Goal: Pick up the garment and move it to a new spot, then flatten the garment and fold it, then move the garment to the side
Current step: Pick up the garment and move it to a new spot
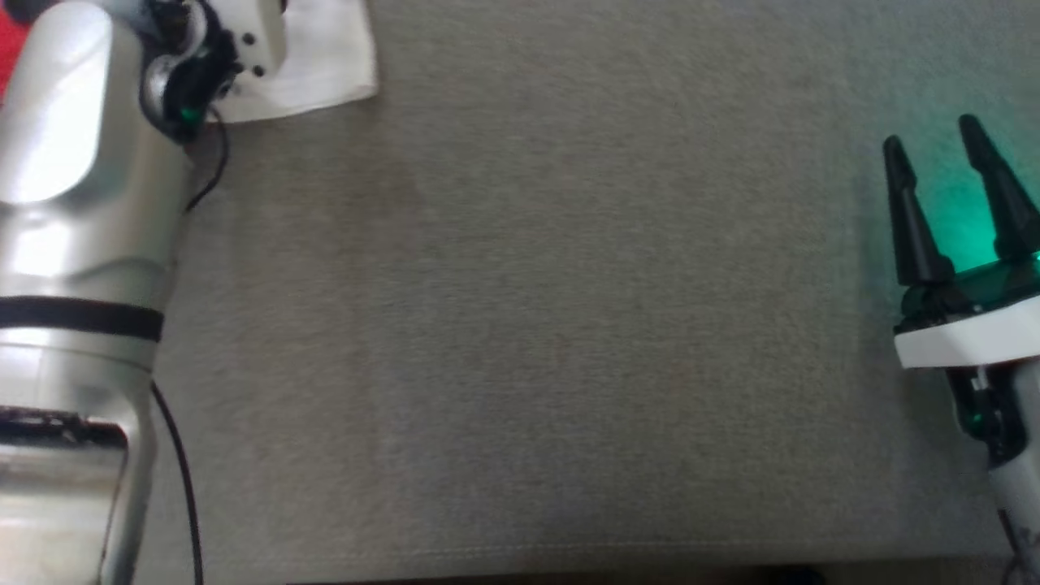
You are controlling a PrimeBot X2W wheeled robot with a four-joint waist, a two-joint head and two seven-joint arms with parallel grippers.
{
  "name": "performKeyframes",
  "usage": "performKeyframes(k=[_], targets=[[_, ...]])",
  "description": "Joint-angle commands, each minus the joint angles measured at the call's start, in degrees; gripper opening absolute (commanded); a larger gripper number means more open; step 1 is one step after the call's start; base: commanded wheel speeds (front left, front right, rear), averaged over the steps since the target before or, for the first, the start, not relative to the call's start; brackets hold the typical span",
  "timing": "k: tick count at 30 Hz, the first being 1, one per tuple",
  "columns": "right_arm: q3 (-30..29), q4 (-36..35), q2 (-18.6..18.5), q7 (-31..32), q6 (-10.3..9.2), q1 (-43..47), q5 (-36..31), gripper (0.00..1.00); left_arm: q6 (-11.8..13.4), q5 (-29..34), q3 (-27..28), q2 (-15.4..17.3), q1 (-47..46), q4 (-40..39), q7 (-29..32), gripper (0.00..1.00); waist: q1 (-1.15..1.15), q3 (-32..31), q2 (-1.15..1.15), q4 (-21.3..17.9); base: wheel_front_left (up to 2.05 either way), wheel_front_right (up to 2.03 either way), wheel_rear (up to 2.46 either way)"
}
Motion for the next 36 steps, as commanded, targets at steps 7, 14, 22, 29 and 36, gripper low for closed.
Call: performKeyframes(k=[7,14,22,29,36], targets=[[-0.37,-2.11,0.56,-0.6,0.37,0.49,0.5,1.0,0.94,1.56,-0.25,4.95,-4.05,7.3,1.06,1.0,-0.01,4.33,0.0,-5.15,0.0,0.0,0.0],[-0.83,-1.52,1.45,-0.6,0.37,1.41,0.39,1.0,0.39,2.31,-2.31,6.34,-4.7,8.89,-5.58,0.0,-0.01,2.34,0.0,-5.41,0.0,0.0,0.0],[-1.62,-0.2,3.67,-0.6,0.37,3.88,0.25,1.0,0.06,-4.68,-2.2,4.73,-5.28,2.49,-16.77,0.0,-0.01,-6.9,0.0,-3.71,0.0,0.0,0.0],[0.5,2.11,8.69,-0.6,0.37,6.63,-0.09,1.0,0.03,-12.62,-5.56,7.57,-4.94,-9.21,-18.52,0.0,-0.01,-20.06,0.0,-5.57,0.0,0.0,0.0],[2.12,3.06,11.61,-0.6,0.37,7.61,-0.37,1.0,0.03,-14.96,-7.73,7.89,-5.64,-14.58,-18.36,0.0,-0.01,-26.24,0.0,-10.11,0.0,0.0,0.0]])
